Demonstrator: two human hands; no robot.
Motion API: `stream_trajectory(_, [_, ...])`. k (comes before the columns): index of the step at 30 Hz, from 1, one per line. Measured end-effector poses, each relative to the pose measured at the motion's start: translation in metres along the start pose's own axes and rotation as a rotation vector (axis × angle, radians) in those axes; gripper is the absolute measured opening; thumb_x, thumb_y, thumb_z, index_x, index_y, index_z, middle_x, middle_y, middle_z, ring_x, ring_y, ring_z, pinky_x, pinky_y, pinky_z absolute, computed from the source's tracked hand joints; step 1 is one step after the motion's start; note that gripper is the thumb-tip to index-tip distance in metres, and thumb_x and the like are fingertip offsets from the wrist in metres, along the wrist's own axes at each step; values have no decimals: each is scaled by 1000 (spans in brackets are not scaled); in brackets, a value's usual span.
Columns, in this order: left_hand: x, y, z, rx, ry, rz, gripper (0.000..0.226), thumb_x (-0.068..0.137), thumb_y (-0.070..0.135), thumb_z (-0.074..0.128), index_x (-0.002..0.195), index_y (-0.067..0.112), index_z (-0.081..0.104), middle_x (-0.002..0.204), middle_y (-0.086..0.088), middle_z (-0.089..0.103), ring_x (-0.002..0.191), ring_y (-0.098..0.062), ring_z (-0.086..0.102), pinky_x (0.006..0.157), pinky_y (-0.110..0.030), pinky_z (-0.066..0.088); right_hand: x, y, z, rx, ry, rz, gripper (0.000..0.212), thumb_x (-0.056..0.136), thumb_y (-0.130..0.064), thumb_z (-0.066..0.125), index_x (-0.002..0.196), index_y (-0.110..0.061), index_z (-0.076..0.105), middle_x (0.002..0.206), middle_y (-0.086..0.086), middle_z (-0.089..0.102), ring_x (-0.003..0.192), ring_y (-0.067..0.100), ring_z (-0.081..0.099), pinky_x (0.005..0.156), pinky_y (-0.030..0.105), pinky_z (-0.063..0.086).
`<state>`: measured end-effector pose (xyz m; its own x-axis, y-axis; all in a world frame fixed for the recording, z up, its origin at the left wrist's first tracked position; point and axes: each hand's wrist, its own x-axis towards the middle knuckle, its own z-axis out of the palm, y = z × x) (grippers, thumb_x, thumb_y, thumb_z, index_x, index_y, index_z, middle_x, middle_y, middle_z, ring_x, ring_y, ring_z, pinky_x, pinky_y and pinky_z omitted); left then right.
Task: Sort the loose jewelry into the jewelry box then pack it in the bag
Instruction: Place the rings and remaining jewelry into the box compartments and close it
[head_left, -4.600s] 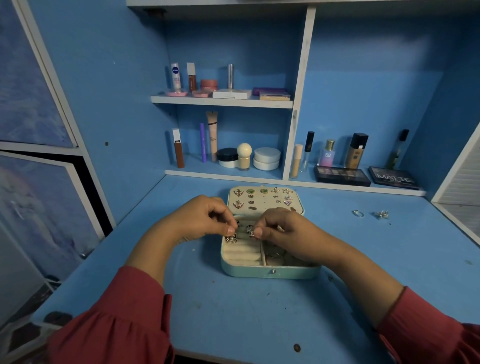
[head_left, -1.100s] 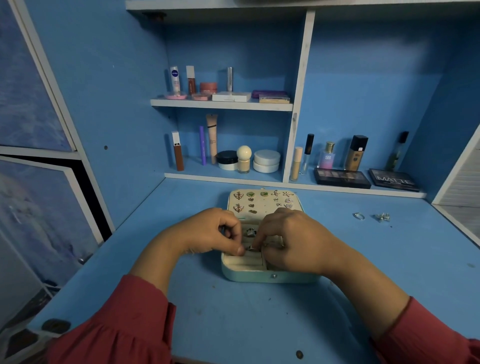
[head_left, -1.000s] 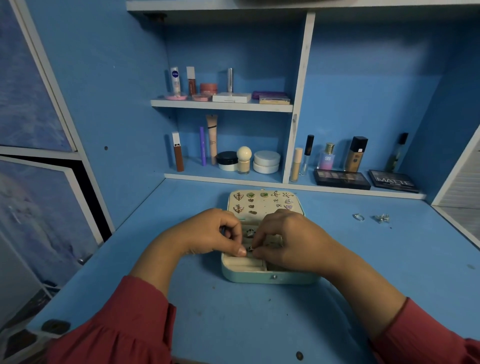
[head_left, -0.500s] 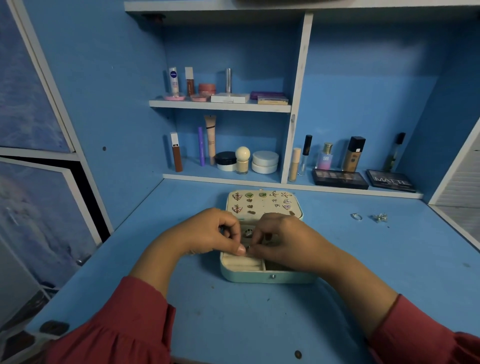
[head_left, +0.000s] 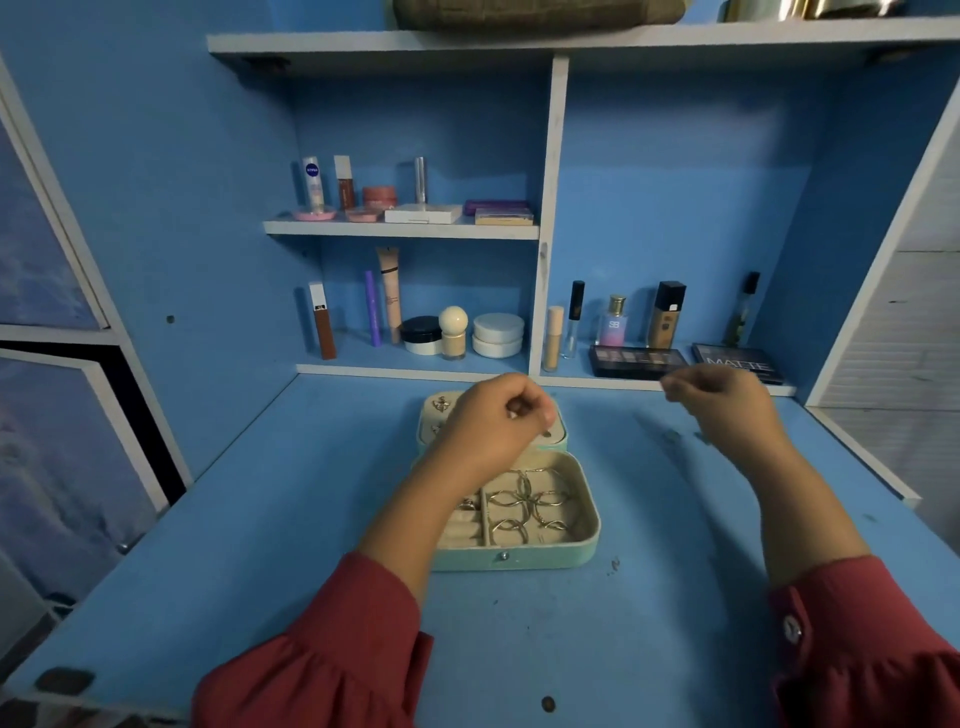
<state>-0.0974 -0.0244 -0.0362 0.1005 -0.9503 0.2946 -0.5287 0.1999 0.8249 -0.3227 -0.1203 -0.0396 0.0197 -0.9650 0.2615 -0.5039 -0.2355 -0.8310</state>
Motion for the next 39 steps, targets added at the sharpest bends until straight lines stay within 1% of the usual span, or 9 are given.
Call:
stream_trajectory(3, [14,19,40,43,-46,-40,19,88,17,62,74,30,61,84,10,66,82,-9,62,78,-27,52,7,21,-19,-3,59,86,11,92,-22,60,97,-18,68,91,5,66,66,14,54,56,26,40])
stream_trajectory(6, [32,31,80,142,-93,-110,18,89,15,53,77,21,65,91,-1,69,86,-22,65,77,-34,55,16,42,-31,-1,4,208,19,89,-11,61,106,-17,65,96,9,66,71,18,58,69,31,46])
stream_trajectory(10, [52,42,126,413,-262,-177,22,93,12,48,104,1,64,113,-21,62,105,-38,58,86,-39,49,18,57,-35,-97,-157,243,31,85,0,63,108,-20,64,101,8,64,91,23,58,80,30,42])
stream_trajectory(14, [61,44,157,592,-316,-206,37,94,7,47,130,0,50,139,-19,40,124,-35,46,102,-37,40,18,65,-28,-177,-173,186,29,83,1,64,106,-16,67,92,5,64,90,22,58,79,26,39])
stream_trajectory(23, [67,46,163,648,-242,-139,35,88,-2,52,122,2,58,129,-19,45,117,-35,50,98,-37,43,23,74,-24,-252,-89,190,27,81,-9,68,70,-33,62,86,-1,67,91,23,61,85,37,50])
stream_trajectory(30, [62,50,151,546,-184,-246,21,88,-2,55,108,-1,61,119,-18,60,110,-35,58,88,-36,48,22,69,-21,-221,-57,159,7,87,-11,65,86,-19,64,90,4,63,89,21,54,74,29,40])
stream_trajectory(32, [63,51,146,493,-173,-266,6,88,3,56,94,3,59,116,-16,61,107,-34,59,80,-35,48,21,65,-21,-177,-18,167,4,88,-19,66,89,-16,64,89,6,62,84,21,52,70,27,37])
stream_trajectory(34, [63,49,136,466,-132,-268,15,88,4,57,76,6,50,113,-15,61,104,-33,60,73,-32,45,21,62,-21,-112,25,193,13,88,-26,67,91,-13,66,85,8,64,79,21,54,61,28,37])
stream_trajectory(39, [54,35,94,234,-105,-256,12,83,1,67,93,7,65,99,-15,68,90,-30,67,81,-38,57,17,52,-16,87,56,244,21,82,-23,74,98,-13,64,71,6,68,60,16,59,60,26,45])
